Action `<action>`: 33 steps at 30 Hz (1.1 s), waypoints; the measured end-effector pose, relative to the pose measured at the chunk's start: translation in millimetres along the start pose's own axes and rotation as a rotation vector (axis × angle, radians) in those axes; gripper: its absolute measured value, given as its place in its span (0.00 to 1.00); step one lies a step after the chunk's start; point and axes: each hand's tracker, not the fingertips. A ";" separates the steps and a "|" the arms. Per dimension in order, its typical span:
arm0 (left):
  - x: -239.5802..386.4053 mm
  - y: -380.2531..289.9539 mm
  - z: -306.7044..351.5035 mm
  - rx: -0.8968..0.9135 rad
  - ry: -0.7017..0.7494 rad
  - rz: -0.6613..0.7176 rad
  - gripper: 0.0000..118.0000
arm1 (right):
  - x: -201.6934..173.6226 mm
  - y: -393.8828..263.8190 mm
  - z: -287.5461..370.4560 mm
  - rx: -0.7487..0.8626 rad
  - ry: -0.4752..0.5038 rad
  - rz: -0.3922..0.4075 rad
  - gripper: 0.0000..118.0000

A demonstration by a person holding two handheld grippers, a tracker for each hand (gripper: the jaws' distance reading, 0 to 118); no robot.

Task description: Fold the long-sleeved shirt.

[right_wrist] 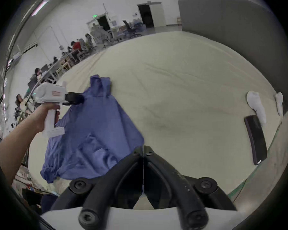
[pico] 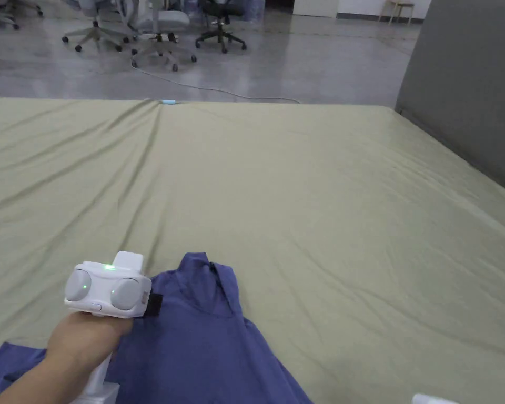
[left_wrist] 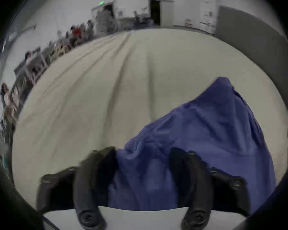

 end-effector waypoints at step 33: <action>-74.7 -80.0 468.5 0.762 -0.057 0.467 0.04 | -98.1 7.0 208.3 0.729 0.113 0.371 0.06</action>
